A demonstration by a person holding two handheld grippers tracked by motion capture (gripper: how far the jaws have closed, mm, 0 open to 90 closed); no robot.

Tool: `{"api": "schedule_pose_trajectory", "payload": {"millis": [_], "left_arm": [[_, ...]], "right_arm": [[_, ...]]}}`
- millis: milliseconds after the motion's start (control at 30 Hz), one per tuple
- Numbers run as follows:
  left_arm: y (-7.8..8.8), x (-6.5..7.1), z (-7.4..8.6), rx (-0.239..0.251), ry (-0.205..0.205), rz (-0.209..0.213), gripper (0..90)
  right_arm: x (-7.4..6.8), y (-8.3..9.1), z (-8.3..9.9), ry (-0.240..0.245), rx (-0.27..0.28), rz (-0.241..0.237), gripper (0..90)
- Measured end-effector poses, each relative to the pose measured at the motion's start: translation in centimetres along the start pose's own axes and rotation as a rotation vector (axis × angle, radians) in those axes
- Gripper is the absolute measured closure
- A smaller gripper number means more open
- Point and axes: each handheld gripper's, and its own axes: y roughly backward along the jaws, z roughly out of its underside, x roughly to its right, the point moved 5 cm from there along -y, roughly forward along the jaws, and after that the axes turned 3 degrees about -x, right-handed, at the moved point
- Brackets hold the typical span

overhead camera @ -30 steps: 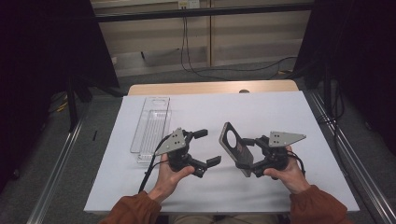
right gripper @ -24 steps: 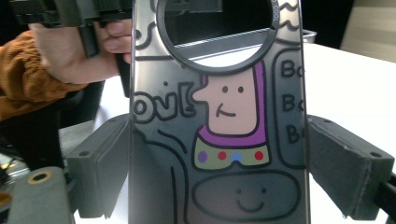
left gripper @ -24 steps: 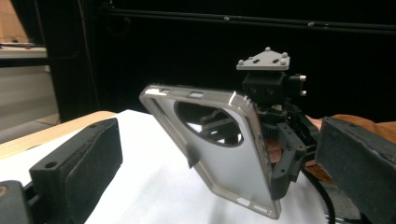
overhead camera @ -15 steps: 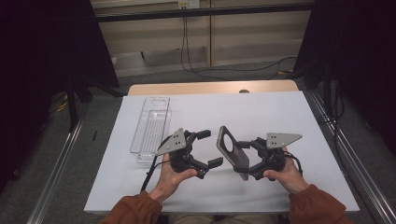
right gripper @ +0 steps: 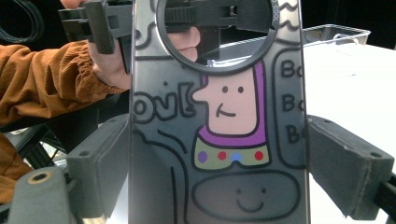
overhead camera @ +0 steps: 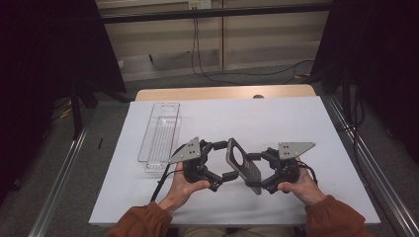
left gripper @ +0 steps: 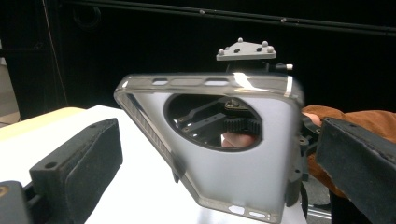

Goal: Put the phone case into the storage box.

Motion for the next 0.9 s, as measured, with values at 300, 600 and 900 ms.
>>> {"api": "schedule_pose_trajectory", "payload": {"millis": [300, 600, 900], "left_arm": [[-0.3, -0.6, 0.0, -0.033, -0.018, 0.038, 1.1], [-1.2, -0.1, 0.6, -0.059, -0.027, 0.066, 3.4], [-1.2, -0.2, 0.6, -0.065, -0.033, 0.076, 4.7]], "right_arm": [[-0.1, -0.1, -0.1, -0.001, -0.004, -0.022, 12.4], [-0.4, -0.4, 0.2, 0.006, -0.032, -0.048, 12.4], [-0.3, -0.4, 0.3, 0.001, -0.035, -0.058, 12.4]]}}
